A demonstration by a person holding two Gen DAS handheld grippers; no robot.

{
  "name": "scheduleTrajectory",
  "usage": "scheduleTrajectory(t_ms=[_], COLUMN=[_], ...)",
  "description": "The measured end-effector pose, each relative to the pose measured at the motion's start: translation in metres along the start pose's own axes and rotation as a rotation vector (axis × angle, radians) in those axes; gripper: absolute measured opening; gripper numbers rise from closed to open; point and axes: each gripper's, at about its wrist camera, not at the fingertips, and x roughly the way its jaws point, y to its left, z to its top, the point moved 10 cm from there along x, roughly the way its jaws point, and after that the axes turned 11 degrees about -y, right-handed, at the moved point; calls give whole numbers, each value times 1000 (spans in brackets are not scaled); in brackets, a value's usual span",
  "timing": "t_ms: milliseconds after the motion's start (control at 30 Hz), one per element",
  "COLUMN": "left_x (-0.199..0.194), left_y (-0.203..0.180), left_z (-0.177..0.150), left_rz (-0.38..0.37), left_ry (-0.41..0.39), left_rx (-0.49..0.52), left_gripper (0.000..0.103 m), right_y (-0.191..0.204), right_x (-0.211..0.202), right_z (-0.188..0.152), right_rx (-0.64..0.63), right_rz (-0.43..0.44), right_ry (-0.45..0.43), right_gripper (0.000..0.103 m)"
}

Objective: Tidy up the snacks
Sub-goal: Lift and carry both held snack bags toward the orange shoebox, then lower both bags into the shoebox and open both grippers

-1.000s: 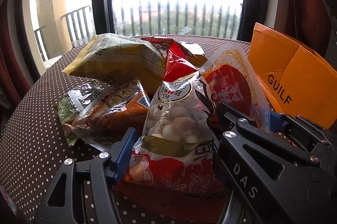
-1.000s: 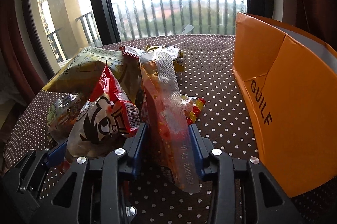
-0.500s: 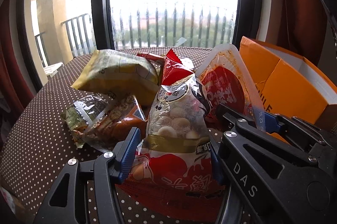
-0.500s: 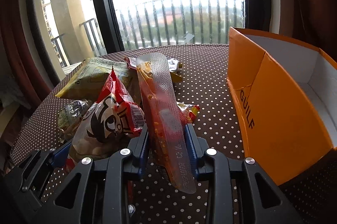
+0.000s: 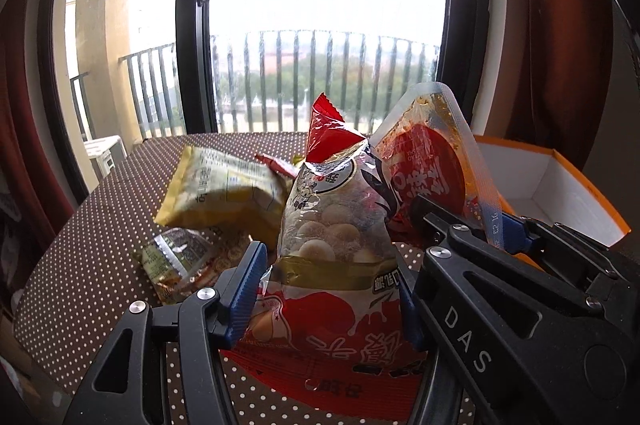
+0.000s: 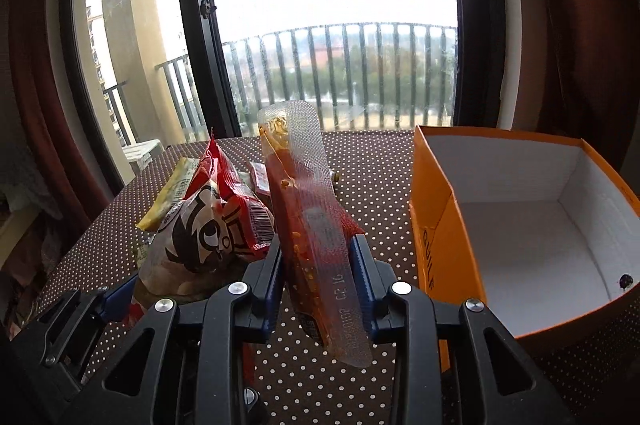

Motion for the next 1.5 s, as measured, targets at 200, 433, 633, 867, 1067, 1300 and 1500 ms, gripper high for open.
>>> scheduleTrajectory(t_ms=[200,433,633,867,1067,1300,1500], left_x=[-12,-17,-11,7,27,57,95], left_y=[-14,-38,-66,-111,-155,-204,-235], left_z=[29,47,57,61,59,62,54], left_rz=[-11,-40,-64,-108,-151,-201,-227], left_ry=[-48,-77,-95,-91,-67,-28,91], left_rx=[9,23,29,74,105,141,179], left_gripper=[60,60,60,60,60,60,60], right_y=[-5,-27,-50,-95,-142,-197,-239], right_x=[-15,-32,-41,-46,-43,-30,-6], right_z=[26,44,54,56,56,58,51], right_rx=[-4,-4,-6,27,59,90,141], right_rz=[-6,-30,-56,-100,-144,-198,-226], right_ry=[-45,-73,-97,-104,-89,-59,41], right_gripper=[36,36,36,36,36,36,36])
